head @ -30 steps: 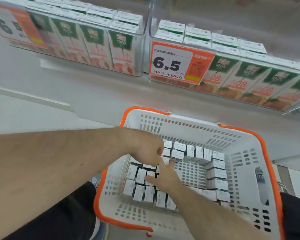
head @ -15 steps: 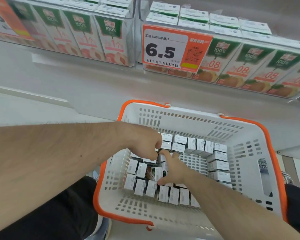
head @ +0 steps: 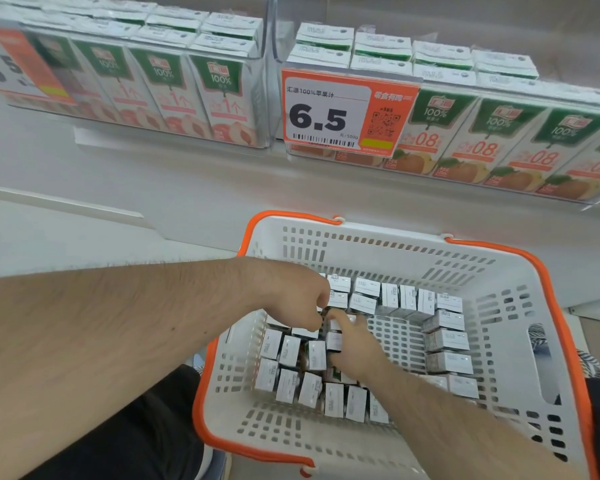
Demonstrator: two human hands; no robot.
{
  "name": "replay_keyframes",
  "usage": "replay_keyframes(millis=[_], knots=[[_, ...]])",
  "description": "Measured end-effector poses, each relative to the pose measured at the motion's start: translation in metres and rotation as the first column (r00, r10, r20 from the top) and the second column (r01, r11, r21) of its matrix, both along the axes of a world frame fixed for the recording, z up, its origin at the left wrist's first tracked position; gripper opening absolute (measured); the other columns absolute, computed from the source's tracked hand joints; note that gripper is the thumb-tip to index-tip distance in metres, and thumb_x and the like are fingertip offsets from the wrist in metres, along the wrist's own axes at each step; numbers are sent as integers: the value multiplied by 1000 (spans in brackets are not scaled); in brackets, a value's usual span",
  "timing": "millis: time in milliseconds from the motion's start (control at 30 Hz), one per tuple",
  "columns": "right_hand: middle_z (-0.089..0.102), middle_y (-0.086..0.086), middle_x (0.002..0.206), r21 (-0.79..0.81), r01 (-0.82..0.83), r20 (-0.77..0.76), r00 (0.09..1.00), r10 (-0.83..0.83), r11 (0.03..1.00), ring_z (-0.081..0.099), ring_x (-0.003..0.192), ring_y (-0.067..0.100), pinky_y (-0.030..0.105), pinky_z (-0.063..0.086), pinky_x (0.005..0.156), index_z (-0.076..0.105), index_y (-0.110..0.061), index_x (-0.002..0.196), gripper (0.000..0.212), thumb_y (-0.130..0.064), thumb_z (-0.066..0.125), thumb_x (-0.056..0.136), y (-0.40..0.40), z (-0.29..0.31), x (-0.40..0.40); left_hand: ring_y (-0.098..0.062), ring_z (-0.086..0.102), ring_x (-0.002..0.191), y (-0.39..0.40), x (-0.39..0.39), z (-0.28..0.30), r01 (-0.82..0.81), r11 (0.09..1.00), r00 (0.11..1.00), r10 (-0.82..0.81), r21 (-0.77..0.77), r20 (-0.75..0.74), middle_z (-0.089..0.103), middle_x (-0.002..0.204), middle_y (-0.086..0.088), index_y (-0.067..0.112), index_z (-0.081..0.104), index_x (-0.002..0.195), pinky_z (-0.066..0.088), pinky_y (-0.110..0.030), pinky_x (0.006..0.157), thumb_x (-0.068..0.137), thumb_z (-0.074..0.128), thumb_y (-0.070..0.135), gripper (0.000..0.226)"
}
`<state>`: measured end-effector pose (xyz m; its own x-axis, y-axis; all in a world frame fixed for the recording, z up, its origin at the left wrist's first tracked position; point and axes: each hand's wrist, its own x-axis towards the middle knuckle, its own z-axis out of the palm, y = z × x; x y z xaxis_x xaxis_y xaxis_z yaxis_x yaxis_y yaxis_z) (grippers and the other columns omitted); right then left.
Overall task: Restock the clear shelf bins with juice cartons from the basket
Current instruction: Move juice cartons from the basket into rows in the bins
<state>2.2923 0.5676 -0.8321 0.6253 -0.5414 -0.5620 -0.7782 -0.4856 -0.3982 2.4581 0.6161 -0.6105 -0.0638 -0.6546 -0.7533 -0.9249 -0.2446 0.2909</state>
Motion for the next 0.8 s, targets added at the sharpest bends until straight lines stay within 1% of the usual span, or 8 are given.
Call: replay_keyframes(millis=[133, 167, 267, 433, 567, 633, 700, 800], knots=[[9, 18, 149, -73, -56, 10, 998, 57, 996, 50, 55, 17, 28, 41, 46, 31, -47, 132, 79, -1, 65, 77, 8, -9, 2, -16, 48, 122, 2, 1, -3, -14, 1000, 1000, 14, 19, 3, 49, 141, 4, 21, 42, 142, 36, -24, 87, 98, 50, 33, 46], [11, 17, 149, -71, -62, 15, 998, 63, 996, 48, 54, 16, 27, 38, 45, 33, -47, 131, 79, 3, 62, 76, 8, -10, 2, -16, 48, 123, 2, 2, -4, -15, 1000, 1000, 15, 24, 5, 48, 141, 3, 21, 42, 142, 37, -24, 87, 98, 50, 34, 46], [24, 14, 140, -48, -10, 26, 1000, 12, 999, 55, 59, 16, 28, 49, 53, 39, -48, 126, 73, 2, 65, 79, 7, -11, 0, -16, 48, 123, 1, 2, -5, -21, 999, 1000, 21, 26, 1, 48, 142, 4, 21, 42, 143, 37, -23, 88, 98, 51, 33, 47], [29, 11, 137, 87, 105, 182, 976, -119, 991, 55, 69, 13, 10, 40, 52, 48, -40, 124, 55, -9, 72, 85, -6, 19, -7, -16, 46, 129, 0, 11, -1, -31, 1000, 1000, 31, -3, 0, 47, 144, 4, 21, 43, 142, 38, -26, 99, 97, 52, 34, 48], [40, 2, 131, 182, 106, 275, 949, -154, 978, 51, 112, 23, 27, 45, 91, 48, -48, 110, 53, -16, 79, 81, -24, 76, -15, -17, 50, 121, 1, 19, 5, -38, 999, 999, 38, -23, -2, 51, 138, 3, 22, 46, 140, 43, -28, 98, 95, 57, 35, 48], [47, 0, 130, 312, 118, 319, 922, -221, 943, 54, 114, 23, 33, 52, 85, 53, -53, 102, 56, -11, 80, 79, -33, 114, -16, -17, 48, 124, 1, 25, 10, -74, 996, 997, 72, -46, -37, 47, 142, 4, 24, 41, 142, 42, -29, 99, 91, 62, 40, 57], [57, 6, 122, 458, 112, 342, 894, -291, 882, 64, 94, 23, 33, 56, 68, 57, -48, 102, 57, -2, 80, 77, -39, 158, -16, -17, 43, 131, 2, 29, 15, -141, 989, 983, 134, -47, -127, 39, 149, 3, 26, 31, 148, 40, -31, 105, 84, 71, 46, 78], [61, 12, 121, 572, 14, 415, 857, -304, 820, 67, 88, 30, 47, 56, 73, 60, -41, 105, 58, 5, 78, 75, -43, 216, -12, -16, 32, 141, 4, 27, 24, -218, 974, 929, 187, -63, -319, 27, 157, 6, 28, 16, 153, 33, -32, 113, 70, 84, 48, 109]])
